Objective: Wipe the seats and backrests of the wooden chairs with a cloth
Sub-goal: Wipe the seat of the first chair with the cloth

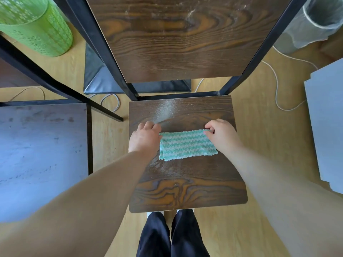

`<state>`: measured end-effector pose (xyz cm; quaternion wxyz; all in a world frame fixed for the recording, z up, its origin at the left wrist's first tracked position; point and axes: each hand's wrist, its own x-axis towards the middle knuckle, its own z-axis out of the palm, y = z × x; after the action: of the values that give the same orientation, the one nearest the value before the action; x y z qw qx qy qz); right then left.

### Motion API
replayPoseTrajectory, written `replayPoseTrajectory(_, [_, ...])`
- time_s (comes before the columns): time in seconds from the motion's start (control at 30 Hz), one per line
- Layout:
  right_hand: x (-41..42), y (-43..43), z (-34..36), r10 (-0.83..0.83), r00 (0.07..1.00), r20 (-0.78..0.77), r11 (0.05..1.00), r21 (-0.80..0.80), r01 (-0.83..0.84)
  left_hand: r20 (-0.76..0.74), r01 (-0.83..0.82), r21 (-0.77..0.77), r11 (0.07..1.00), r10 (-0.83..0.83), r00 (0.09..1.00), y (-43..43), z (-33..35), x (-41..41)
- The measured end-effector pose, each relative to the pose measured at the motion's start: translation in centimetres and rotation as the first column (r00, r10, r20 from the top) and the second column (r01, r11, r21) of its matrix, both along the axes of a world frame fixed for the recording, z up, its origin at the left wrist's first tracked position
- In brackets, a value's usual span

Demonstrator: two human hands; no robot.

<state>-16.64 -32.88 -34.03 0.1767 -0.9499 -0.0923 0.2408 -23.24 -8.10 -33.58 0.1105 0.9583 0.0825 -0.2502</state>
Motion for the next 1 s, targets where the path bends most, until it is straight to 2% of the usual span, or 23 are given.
replayPoseTrajectory(0.13, [-1.1, -0.5, 0.4, -0.086, 0.995, 0.041, 0.996, -0.034, 0.087, 0.068, 0.096, 0.164, 0.982, -0.108, 0.992, 0.2, 0.4, -1.4])
replayPoseTrajectory(0.27, [-2.8, -0.9, 0.5, -0.255, 0.964, 0.075, 0.959, -0.107, 0.262, 0.079, 0.146, 0.22, 0.965, -0.167, 0.983, 1.3, 0.4, -3.3])
replayPoseTrajectory(0.43, [-5.0, 0.0, 0.3, -0.34, 0.94, 0.038, 0.913, -0.228, 0.339, 0.041, 0.096, 0.223, 0.97, -0.108, 0.993, 3.3, 0.2, -5.8])
replayPoseTrajectory(0.57, [-5.9, 0.9, -0.2, -0.387, 0.919, 0.08, 0.873, -0.288, 0.393, 0.048, 0.014, 0.215, 0.976, -0.025, 0.999, 4.4, -0.1, -7.0])
replayPoseTrajectory(0.7, [-6.0, 1.4, -0.6, -0.441, 0.886, 0.143, 0.846, -0.263, 0.464, 0.051, -0.001, 0.217, 0.976, -0.011, 0.999, 4.9, -0.8, -7.7])
replayPoseTrajectory(1.0, [-6.0, 3.1, -0.7, -0.493, 0.86, 0.133, 0.858, -0.088, 0.506, 0.056, -0.036, 0.2, 0.979, 0.025, 0.998, 5.8, -1.3, -8.5])
